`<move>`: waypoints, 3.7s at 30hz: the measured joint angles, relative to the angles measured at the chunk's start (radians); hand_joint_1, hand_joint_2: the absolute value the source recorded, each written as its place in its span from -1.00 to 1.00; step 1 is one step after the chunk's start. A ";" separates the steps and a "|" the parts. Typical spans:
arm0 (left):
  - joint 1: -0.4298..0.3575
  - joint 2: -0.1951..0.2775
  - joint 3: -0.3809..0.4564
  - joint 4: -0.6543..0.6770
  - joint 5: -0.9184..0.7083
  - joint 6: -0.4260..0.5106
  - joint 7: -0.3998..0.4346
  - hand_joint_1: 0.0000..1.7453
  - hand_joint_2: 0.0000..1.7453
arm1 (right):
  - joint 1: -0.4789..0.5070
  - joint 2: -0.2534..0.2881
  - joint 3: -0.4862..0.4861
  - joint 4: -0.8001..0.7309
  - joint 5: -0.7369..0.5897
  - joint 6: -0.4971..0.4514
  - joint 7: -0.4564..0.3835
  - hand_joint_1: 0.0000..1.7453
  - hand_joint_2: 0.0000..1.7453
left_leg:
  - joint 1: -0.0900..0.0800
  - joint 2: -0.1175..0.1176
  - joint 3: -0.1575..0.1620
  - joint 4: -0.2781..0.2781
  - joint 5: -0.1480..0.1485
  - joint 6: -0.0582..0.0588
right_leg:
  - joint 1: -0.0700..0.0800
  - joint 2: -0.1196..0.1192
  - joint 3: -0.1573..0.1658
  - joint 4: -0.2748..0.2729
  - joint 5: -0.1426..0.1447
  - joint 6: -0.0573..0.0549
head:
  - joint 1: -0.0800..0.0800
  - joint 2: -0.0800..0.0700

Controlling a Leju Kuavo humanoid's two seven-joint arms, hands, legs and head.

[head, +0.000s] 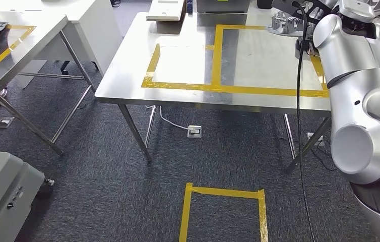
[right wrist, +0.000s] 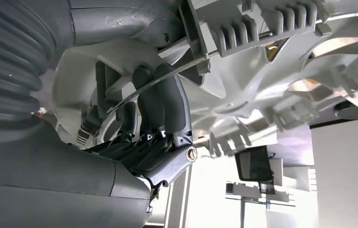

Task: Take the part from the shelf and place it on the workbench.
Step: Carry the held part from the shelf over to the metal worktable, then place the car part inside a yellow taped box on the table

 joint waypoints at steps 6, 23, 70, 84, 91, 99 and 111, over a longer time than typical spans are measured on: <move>0.001 0.000 0.000 0.000 -0.002 0.000 0.002 -1.00 1.00 | 0.003 0.000 0.000 0.000 -0.001 0.000 -0.001 1.00 1.00 | -0.016 0.026 -0.140 0.138 0.045 0.028 | 0.019 -0.010 0.066 -0.003 -0.052 -0.016 | -0.001 0.000; -0.002 -0.004 0.000 0.001 -0.012 0.002 -0.018 -1.00 1.00 | 0.068 0.025 0.000 0.009 -0.023 0.007 -0.179 1.00 1.00 | -0.032 -0.005 0.011 -0.087 0.068 0.069 | 0.020 -0.004 -0.049 0.075 -0.006 0.028 | 0.002 0.000; 0.002 -0.016 -0.005 0.004 -0.068 -0.035 -0.012 -1.00 -1.00 | 0.014 0.092 0.082 0.002 -0.036 0.045 -0.329 -1.00 -1.00 | -0.038 -0.005 0.017 -0.087 0.070 0.052 | 0.025 0.009 0.004 -0.030 0.018 0.013 | 0.000 0.000; 0.004 -0.016 -0.010 0.004 -0.078 -0.040 -0.006 -1.00 -1.00 | 0.014 0.019 0.082 -0.004 -0.076 0.044 -0.338 -1.00 -1.00 | -0.038 -0.005 0.019 -0.087 0.070 0.054 | 0.025 0.009 0.006 -0.032 0.019 0.014 | 0.000 0.000; 0.004 -0.018 -0.011 0.004 -0.080 -0.039 0.000 -1.00 -1.00 | 0.015 -0.003 0.082 -0.004 -0.093 0.034 -0.344 -1.00 -1.00 | -0.038 -0.005 0.019 -0.087 0.071 0.054 | 0.025 0.009 0.007 -0.032 0.019 0.015 | 0.000 0.000; 0.003 -0.020 -0.010 0.004 -0.080 -0.038 -0.019 -1.00 -1.00 | 0.016 -0.011 0.083 -0.008 -0.108 0.030 -0.345 -1.00 -1.00 | -0.038 -0.005 0.019 -0.087 0.071 0.054 | 0.025 0.009 0.007 -0.032 0.020 0.015 | 0.000 0.000; 0.002 -0.019 -0.010 0.004 -0.075 -0.043 -0.031 -1.00 -1.00 | 0.018 0.014 0.094 -0.016 -0.128 0.011 -0.320 -1.00 -1.00 | -0.040 -0.005 0.018 -0.085 0.069 0.057 | 0.023 0.009 0.007 -0.033 0.020 0.017 | 0.000 0.000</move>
